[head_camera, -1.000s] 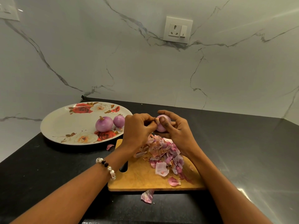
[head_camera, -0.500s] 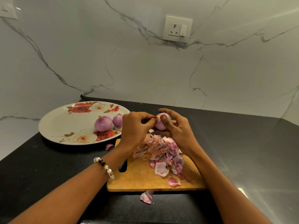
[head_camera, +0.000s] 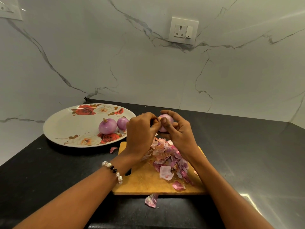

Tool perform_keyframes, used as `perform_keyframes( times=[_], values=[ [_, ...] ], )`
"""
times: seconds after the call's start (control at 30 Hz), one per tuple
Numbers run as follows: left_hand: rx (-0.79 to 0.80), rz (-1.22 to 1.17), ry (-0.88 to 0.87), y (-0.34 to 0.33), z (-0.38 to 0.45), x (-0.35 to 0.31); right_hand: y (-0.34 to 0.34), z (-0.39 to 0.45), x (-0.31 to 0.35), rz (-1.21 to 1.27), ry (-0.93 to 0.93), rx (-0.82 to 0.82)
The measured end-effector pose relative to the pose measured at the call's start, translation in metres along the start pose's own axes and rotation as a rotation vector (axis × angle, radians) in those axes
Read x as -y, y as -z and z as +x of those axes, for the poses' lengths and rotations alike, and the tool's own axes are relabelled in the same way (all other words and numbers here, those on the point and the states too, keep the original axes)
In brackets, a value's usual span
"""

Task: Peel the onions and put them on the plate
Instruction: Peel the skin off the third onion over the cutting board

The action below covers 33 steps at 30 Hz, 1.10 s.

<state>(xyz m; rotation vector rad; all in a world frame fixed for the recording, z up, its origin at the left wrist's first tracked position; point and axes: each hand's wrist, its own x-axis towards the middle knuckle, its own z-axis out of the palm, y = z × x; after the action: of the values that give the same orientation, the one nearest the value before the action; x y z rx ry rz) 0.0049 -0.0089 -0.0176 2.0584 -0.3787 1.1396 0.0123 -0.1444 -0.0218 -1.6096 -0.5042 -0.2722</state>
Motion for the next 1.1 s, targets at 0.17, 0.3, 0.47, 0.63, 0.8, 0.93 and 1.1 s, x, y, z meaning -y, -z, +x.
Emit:
perform_keyframes(
  times=[0.17, 0.3, 0.47, 0.63, 0.8, 0.93, 1.1],
  values=[
    [-0.011, 0.001, 0.011, -0.001, 0.001, -0.001, 0.0, 0.001, 0.001, 0.055, 0.009, -0.014],
    [-0.008, -0.106, 0.084, 0.001, 0.005, -0.001, 0.001, 0.001, 0.003, 0.175, -0.047, -0.029],
    [0.011, -0.251, 0.193, 0.001, 0.007, -0.002, 0.005, 0.004, 0.003, 0.284, -0.085, -0.058],
    [0.015, -0.319, 0.183, 0.001, 0.009, -0.002, 0.008, 0.005, 0.005, 0.344, -0.097, -0.065],
    [0.071, -0.318, 0.088, 0.002, 0.007, -0.002, 0.009, 0.003, 0.003, 0.217, -0.085, -0.037],
    [0.059, -0.342, 0.162, 0.005, 0.01, 0.002, 0.008, 0.003, 0.002, 0.191, -0.09, 0.012],
    [0.083, -0.344, 0.223, 0.004, 0.01, 0.002, 0.006, 0.002, 0.003, 0.171, -0.074, -0.014]
  ],
)
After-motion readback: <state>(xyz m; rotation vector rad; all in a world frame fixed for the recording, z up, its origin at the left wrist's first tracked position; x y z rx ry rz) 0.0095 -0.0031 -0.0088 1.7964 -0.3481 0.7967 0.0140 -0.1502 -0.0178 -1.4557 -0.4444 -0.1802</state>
